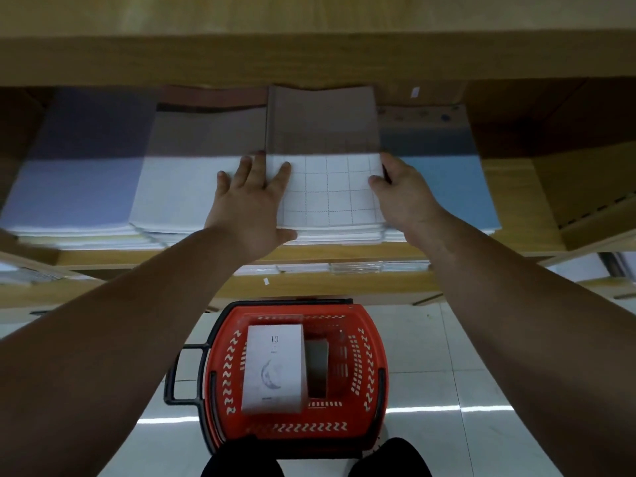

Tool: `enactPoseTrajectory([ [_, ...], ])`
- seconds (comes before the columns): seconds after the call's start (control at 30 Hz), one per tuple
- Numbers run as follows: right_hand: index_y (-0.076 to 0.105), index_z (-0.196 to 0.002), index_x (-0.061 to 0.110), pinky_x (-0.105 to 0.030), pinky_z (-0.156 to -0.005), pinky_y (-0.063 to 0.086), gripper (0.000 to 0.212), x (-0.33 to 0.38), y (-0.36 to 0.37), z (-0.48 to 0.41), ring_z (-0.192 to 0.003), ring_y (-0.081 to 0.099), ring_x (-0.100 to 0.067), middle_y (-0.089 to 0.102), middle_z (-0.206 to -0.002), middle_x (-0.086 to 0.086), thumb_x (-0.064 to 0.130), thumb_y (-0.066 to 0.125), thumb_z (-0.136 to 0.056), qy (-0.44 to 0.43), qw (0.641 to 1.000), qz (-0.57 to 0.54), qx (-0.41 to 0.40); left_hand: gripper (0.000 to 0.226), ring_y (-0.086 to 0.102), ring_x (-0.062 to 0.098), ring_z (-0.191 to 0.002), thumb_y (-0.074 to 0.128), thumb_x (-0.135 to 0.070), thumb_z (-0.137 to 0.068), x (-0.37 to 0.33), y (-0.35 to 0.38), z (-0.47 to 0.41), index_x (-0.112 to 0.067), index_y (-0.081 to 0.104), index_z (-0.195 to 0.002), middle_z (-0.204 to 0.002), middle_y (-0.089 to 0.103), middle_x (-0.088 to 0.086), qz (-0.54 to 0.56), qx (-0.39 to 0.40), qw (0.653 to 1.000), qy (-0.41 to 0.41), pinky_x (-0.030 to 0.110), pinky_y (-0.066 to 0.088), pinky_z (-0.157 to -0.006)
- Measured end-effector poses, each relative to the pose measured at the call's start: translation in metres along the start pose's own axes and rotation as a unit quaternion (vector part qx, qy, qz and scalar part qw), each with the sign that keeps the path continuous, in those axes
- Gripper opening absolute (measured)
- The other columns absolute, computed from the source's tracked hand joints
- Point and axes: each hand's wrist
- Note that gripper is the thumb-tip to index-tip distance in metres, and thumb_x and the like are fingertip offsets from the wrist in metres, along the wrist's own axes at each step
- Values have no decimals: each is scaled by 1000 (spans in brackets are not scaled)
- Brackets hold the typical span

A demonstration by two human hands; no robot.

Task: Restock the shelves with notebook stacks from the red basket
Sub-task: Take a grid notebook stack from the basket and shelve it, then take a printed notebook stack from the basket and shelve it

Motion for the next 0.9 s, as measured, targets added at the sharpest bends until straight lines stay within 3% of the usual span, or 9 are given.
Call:
enactPoseTrajectory([
  [0.2, 23, -160, 11, -28, -116, 28, 55, 7, 13, -14, -148, 32, -27, 27, -165, -9, 28, 37, -110, -3, 991, 134, -12, 112, -16, 34, -153, 38, -83, -83, -1, 10, -2, -20, -17, -158, -166, -20, 14, 14, -8, 1000, -12, 60, 2, -122],
  [0.43, 21, -161, 15, -44, -116, 36, 55, 6, 14, -18, -143, 39, -33, 29, -164, -11, 34, 30, -110, -2, 974, 223, -27, 114, -13, 36, -153, 42, -82, -83, -2, 3, -7, -20, -18, -157, -166, -17, 17, 2, 13, 1000, -2, 66, 5, -120],
  [0.53, 17, -162, 21, -41, -121, 29, 56, 2, 17, 1, -150, 30, -28, 22, -168, -5, 34, 30, -110, 1, 980, 196, -39, 115, -14, 35, -154, 44, -83, -81, -2, -2, -1, -25, -20, -157, -166, -18, 15, 8, 29, 999, -10, 65, 4, -120],
  [0.6, 17, -162, 23, -31, -124, 18, 56, -9, 22, 31, -154, 20, -22, 18, -169, -3, 34, 32, -110, -13, 987, 149, -58, 112, -13, 33, -154, 44, -82, -82, -3, 2, 17, -27, -19, -157, -166, -18, 13, 15, 14, 1000, -16, 62, 2, -121],
  [0.67, 19, -162, 24, -25, -122, 11, 55, -23, 31, 74, -156, 13, -19, 15, -170, -2, 34, 34, -110, -42, 988, 116, -90, 104, -6, 33, -155, 48, -74, -87, -6, 19, 53, -25, -7, -160, -168, -9, 13, 67, -49, 996, -5, 56, 3, -123],
  [0.77, 22, -161, 27, -34, -125, 16, 55, -54, 50, 140, -157, 8, -17, 13, -170, 0, 35, 37, -109, -71, 987, 85, -115, 84, 23, 41, -149, 58, -56, -89, -11, 61, 123, -15, 31, -156, -164, 23, 18, 167, -177, 970, 8, 59, 21, -120],
  [0.83, 24, -160, 28, -41, -125, 20, 55, -80, 70, 174, -157, 9, -17, 14, -170, -1, 38, 37, -108, -61, 988, 98, -99, 79, 33, 44, -141, 63, -49, -85, -14, 100, 159, -12, 40, -151, -159, 32, 20, 180, -170, 968, -27, 59, 30, -114],
  [0.9, 27, -159, 26, -46, -124, 24, 56, -108, 95, 195, -156, 12, -18, 18, -169, -2, 40, 39, -107, -32, 990, 127, -55, 80, 36, 44, -137, 70, -44, -83, -17, 144, 182, -15, 39, -150, -156, 35, 20, 183, -107, 975, -67, 59, 37, -108],
])
Point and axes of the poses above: each hand's wrist, its own z-axis away from the middle knuckle, its own y-axis out of the palm, x = y × z
